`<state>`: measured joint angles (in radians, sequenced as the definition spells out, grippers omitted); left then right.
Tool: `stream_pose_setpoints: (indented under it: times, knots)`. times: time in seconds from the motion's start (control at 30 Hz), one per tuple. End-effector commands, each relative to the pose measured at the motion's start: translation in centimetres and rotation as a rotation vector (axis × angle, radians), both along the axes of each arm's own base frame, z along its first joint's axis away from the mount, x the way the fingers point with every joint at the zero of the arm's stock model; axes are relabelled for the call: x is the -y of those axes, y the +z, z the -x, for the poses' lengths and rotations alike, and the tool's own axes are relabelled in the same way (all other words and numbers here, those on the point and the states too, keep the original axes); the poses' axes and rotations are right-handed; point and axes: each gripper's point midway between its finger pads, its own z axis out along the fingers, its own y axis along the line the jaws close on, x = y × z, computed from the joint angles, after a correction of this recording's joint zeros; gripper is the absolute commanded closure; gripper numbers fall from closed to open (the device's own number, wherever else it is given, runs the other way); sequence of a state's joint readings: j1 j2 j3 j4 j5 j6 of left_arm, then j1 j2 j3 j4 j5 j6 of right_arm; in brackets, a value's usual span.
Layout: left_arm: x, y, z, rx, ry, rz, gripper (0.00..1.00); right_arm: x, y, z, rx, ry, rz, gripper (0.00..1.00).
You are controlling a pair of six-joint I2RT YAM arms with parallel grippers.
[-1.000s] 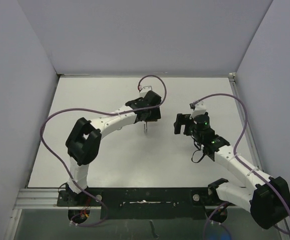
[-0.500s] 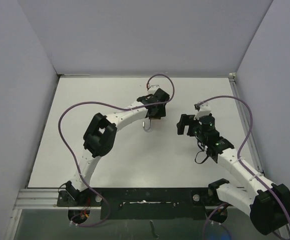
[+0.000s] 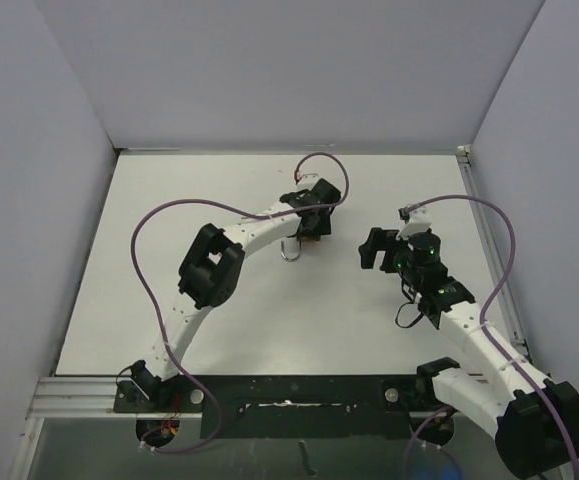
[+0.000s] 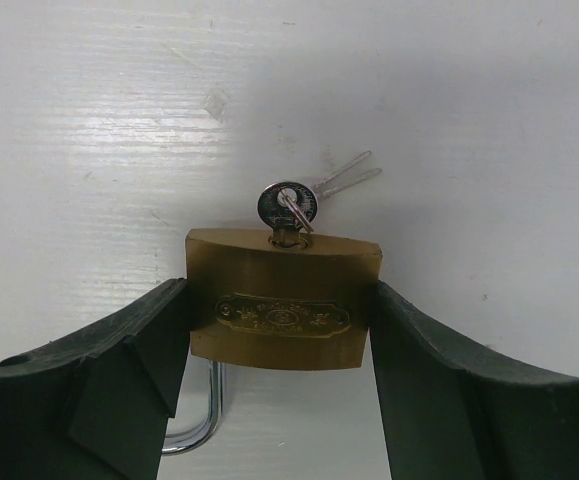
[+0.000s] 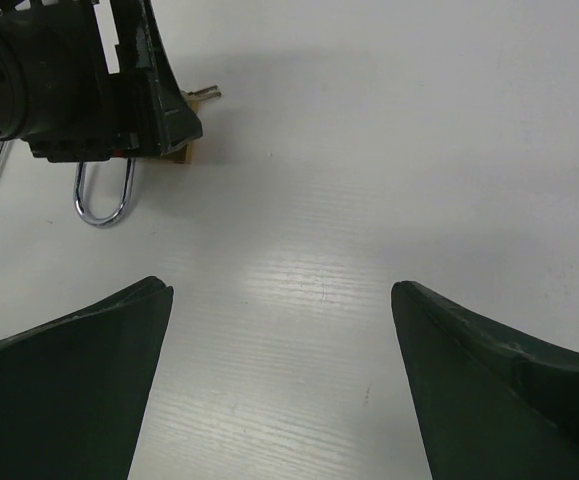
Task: Unlock with the key
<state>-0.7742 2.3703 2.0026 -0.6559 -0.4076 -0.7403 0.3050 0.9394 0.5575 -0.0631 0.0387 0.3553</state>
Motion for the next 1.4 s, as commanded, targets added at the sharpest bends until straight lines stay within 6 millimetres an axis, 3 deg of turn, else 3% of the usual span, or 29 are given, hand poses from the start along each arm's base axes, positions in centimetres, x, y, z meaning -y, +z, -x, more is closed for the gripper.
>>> stream_pose_setpoints:
  times: [0.0,0.3,0.67,1.07,1.3,1.37]
  knots:
    - [0.9,3.9,-2.8,0.106,0.053,0.084,1.00,-0.1,1.3,-0.3,0.045,0.007,-0.040,0.04]
    - [0.7,3.2,-3.4,0.106,0.052,0.090,1.00,0.0,1.4,-0.3,0.043,0.005,-0.049,0.04]
    - [1.0,2.4,-3.1,0.086,0.027,0.107,0.75,-0.1,1.5,-0.3,0.043,0.004,-0.053,0.04]
    - [0.9,0.5,-2.6,0.051,0.022,0.104,0.63,0.2,1.7,-0.2,0.049,0.001,-0.057,0.04]
    - [1.2,0.6,-2.7,0.045,0.013,0.125,0.30,0.2,1.7,-0.2,0.049,0.002,-0.059,0.04]
    - [1.1,0.8,-2.8,0.046,0.013,0.133,0.17,0.2,1.7,-0.2,0.047,0.004,-0.059,0.04]
